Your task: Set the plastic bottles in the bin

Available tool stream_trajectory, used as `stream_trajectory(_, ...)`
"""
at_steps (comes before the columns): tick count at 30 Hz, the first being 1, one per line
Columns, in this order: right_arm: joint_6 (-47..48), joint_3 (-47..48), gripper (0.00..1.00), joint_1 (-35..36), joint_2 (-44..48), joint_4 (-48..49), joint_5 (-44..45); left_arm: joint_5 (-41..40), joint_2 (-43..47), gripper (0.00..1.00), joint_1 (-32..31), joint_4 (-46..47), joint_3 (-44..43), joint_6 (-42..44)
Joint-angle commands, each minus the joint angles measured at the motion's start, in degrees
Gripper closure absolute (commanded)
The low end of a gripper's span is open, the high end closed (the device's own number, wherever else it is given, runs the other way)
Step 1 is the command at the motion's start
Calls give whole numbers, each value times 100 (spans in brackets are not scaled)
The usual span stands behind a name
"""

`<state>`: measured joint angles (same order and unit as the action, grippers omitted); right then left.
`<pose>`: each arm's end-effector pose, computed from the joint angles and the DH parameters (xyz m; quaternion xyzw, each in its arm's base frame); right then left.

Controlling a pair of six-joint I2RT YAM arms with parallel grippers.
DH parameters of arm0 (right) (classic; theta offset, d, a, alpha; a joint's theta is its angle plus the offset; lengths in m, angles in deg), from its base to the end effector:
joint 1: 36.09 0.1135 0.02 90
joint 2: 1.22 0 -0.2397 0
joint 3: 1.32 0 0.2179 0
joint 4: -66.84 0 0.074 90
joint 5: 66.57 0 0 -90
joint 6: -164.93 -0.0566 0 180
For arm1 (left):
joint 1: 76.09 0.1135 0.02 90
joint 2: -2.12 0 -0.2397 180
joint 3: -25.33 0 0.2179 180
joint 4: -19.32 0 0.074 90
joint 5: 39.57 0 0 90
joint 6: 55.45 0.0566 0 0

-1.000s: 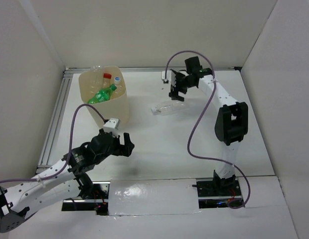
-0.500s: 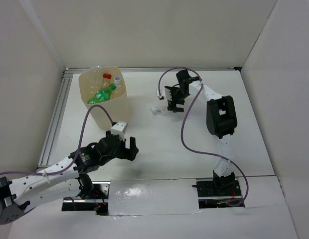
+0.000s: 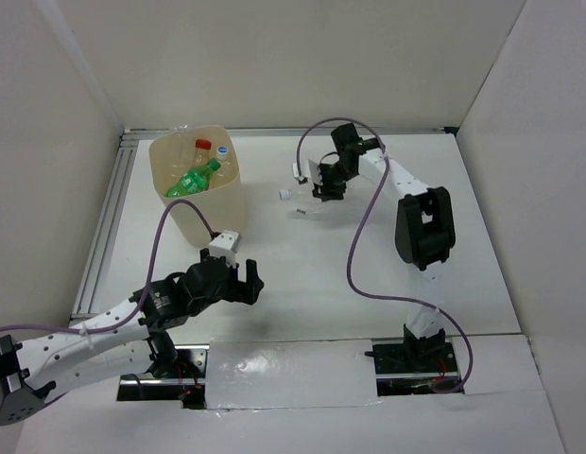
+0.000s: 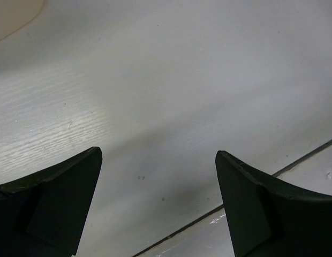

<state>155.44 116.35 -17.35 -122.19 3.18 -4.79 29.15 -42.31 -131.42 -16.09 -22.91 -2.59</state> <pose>0.3791 0.1569 0.1925 -0.7555 0.5785 0.1056 0.2888 0.1160 -0.1316 0.2294 0.0467 0.8614 -0.2348 0.4480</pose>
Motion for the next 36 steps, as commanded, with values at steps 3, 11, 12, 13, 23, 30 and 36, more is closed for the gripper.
stream_trajectory(3,-1317,773,69,1007,1681,1554,-114,-149,249,0,-83,184,175,-249)
stream_trajectory(11,-1741,2311,64,2238,1094,2167,388,-218,434,0,-136,131,175,-249)
stream_trajectory(12,-1740,2381,63,2387,1032,2167,388,-219,435,0,-136,131,227,-249)
stream_trajectory(13,-1688,2451,63,2458,970,2245,388,-219,496,0,-136,131,228,-249)
stream_trajectory(23,-1626,3102,56,3179,-23,2869,493,-333,882,0,-136,-36,289,-354)
stream_trajectory(30,-1574,3120,23,3232,-278,2685,625,-386,1050,0,-136,-150,394,-407)
stream_trajectory(36,-1643,2997,0,3118,-104,2413,740,-386,1050,0,-136,-150,395,-407)
